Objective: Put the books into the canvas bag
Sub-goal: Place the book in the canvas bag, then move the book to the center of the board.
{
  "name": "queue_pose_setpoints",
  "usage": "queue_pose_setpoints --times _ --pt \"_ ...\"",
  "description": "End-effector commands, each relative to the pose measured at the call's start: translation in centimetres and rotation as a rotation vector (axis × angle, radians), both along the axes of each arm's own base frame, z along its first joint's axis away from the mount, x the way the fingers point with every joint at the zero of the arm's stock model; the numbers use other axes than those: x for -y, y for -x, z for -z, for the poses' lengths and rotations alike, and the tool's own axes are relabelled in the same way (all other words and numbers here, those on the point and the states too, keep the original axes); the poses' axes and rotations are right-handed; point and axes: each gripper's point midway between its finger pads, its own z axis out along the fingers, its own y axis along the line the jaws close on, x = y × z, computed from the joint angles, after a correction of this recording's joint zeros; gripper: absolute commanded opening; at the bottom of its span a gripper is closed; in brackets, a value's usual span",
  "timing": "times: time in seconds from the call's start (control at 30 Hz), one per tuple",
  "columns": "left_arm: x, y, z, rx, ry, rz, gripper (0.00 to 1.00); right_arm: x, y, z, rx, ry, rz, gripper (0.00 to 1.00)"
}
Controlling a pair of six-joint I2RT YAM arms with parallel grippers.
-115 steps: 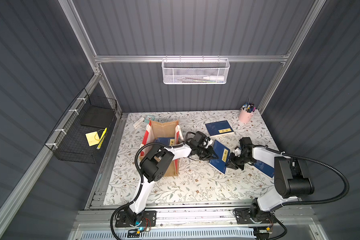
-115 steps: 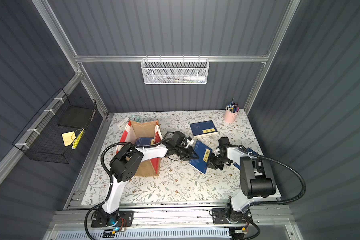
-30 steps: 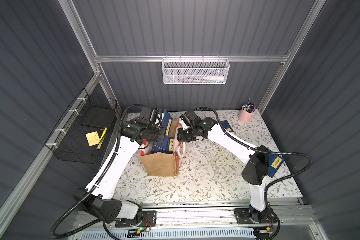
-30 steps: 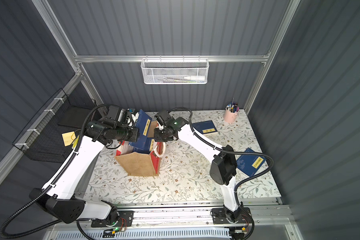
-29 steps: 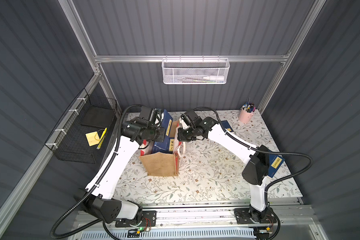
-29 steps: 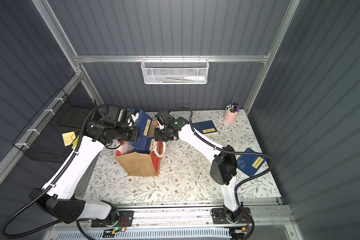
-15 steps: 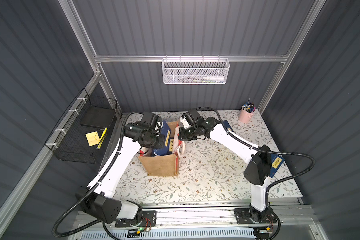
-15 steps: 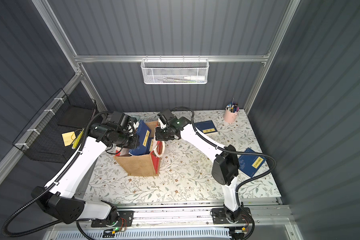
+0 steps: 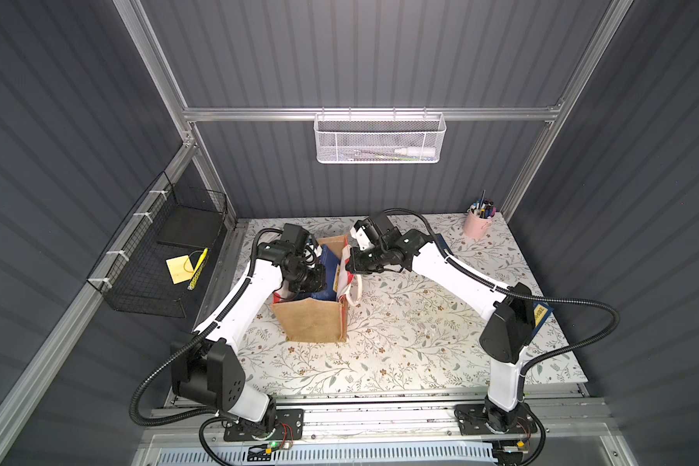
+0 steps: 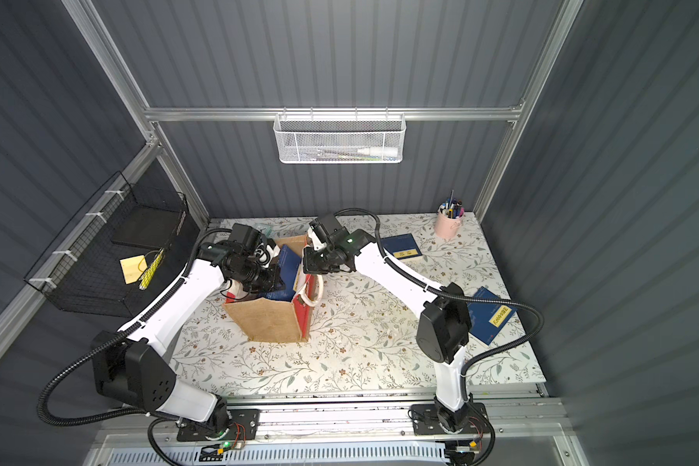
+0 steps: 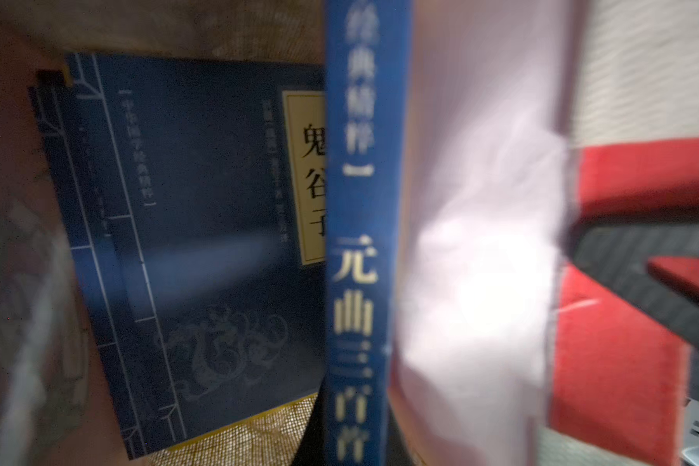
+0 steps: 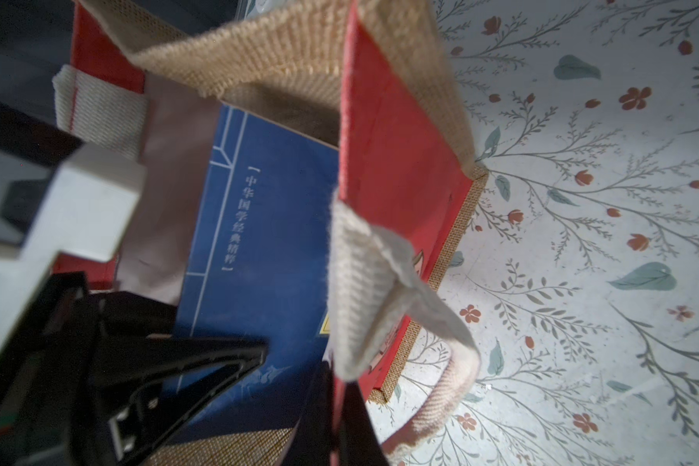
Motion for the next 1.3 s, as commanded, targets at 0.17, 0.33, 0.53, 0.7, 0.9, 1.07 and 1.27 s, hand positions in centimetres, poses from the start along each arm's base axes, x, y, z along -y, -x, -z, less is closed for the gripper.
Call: queue_pose_setpoints --times 0.17,0.33,0.53,0.7,0.9,1.07,1.27 --pt "-4.7 -0.1 3.0 -0.041 -0.213 -0.067 0.40 0.4 0.2 -1.7 0.015 -0.038 -0.017 0.07" --pt "-5.6 -1.0 -1.5 0.071 -0.252 -0.081 0.59 0.5 -0.2 -2.4 0.031 -0.045 -0.017 0.08" --pt "-6.4 -1.9 -7.1 0.205 -0.282 -0.081 0.71 1.3 -0.6 -3.6 0.052 -0.054 -0.009 0.12" --pt "-5.8 -2.2 -9.4 0.253 -0.242 -0.081 0.70 2.2 -1.0 -4.6 0.076 -0.059 0.000 0.22" --pt "-2.6 -4.2 -10.7 0.276 -0.058 -0.085 0.61 6.5 -2.8 -5.0 0.093 -0.034 0.068 0.40" --pt "3.1 -6.7 -12.1 0.307 -0.003 0.009 0.56 12.8 -5.4 -2.0 0.064 0.033 0.200 0.45" --pt "11.0 -8.7 -11.6 0.341 0.010 0.143 0.56 21.0 -9.5 2.4 0.029 0.195 0.359 0.53"
